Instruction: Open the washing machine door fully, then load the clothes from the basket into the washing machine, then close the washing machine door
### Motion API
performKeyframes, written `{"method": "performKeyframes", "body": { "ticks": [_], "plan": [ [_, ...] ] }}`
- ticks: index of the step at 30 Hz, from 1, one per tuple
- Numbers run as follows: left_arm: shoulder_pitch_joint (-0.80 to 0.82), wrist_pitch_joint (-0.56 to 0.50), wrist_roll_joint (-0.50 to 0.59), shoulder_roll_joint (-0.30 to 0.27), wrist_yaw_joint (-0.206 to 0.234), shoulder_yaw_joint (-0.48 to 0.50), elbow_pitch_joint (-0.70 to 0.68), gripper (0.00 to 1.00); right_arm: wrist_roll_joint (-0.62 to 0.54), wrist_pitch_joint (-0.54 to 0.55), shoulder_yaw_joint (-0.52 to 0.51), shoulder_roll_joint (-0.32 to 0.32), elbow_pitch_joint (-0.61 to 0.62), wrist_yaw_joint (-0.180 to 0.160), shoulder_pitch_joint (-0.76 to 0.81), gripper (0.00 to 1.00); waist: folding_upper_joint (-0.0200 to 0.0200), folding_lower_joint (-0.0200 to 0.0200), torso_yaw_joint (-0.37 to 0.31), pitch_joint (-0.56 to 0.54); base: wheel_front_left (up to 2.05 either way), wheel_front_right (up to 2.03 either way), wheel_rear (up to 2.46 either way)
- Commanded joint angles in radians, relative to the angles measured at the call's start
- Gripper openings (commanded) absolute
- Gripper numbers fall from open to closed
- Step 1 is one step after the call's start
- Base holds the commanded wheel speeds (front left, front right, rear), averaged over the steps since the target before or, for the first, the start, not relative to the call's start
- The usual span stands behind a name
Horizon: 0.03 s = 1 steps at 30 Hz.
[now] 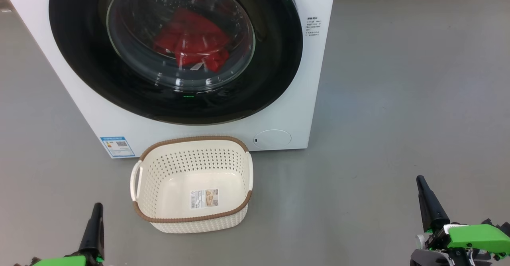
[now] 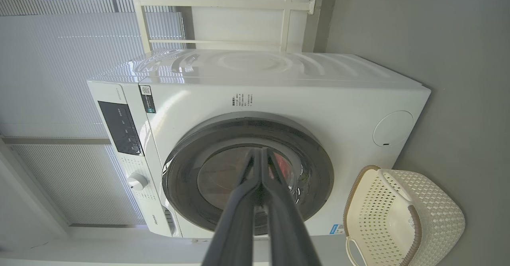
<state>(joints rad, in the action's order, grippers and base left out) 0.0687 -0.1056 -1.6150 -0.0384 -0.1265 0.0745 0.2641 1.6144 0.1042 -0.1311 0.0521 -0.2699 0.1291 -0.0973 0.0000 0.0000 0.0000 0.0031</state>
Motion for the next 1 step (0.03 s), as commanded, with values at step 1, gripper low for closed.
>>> {"method": "performKeyframes", "body": {
  "ticks": [1],
  "plan": [
    [0.039,-0.004,0.002,-0.016,-0.004,0.034,-0.019,0.0,-0.003,0.006,0.021,0.002,0.025,0.002,-0.01,0.0,0.0,0.0,0.0,0.0,0.0,0.0,0.0]
  ]
}}
